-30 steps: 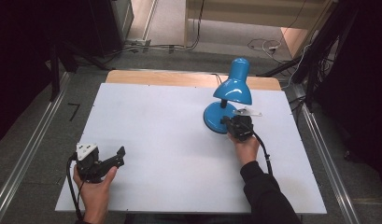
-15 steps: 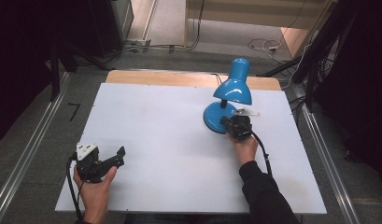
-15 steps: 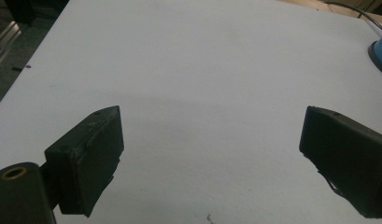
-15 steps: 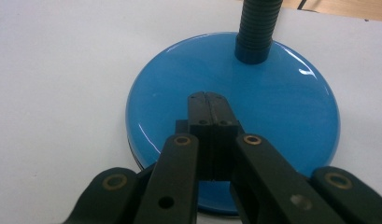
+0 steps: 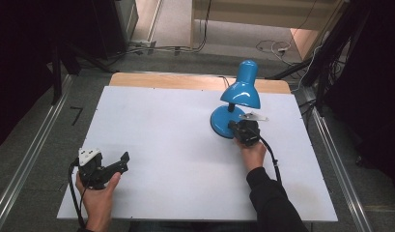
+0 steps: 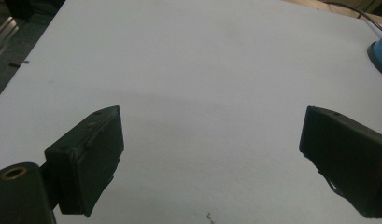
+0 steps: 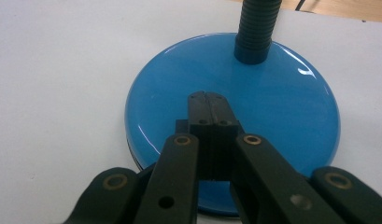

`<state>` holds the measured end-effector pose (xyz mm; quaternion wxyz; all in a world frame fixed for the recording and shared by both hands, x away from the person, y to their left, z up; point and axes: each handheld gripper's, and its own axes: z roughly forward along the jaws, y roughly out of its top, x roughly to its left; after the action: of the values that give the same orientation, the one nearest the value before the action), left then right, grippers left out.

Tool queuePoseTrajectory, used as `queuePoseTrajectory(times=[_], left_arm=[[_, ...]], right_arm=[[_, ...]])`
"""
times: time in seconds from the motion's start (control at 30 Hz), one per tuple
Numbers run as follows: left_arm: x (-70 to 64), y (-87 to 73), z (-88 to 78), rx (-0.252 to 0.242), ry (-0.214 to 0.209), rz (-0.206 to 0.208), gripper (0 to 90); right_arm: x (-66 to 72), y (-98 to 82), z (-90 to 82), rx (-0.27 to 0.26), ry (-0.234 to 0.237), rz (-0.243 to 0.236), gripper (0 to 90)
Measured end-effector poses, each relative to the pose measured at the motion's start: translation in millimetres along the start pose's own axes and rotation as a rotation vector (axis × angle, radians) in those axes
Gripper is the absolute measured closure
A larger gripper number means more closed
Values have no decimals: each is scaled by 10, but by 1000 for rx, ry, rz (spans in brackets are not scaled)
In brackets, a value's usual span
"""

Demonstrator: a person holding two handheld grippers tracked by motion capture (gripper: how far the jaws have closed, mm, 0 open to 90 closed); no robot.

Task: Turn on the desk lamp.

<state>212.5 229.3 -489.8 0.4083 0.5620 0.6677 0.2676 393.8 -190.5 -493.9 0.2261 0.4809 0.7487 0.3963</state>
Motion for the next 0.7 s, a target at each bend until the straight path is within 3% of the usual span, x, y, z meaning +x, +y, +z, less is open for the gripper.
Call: queuePoseTrajectory(times=[0.7], left_arm=[[5, -3, -3, 2, 4, -7, 68]], right_arm=[[15, -24, -1, -8, -8, -11, 877]])
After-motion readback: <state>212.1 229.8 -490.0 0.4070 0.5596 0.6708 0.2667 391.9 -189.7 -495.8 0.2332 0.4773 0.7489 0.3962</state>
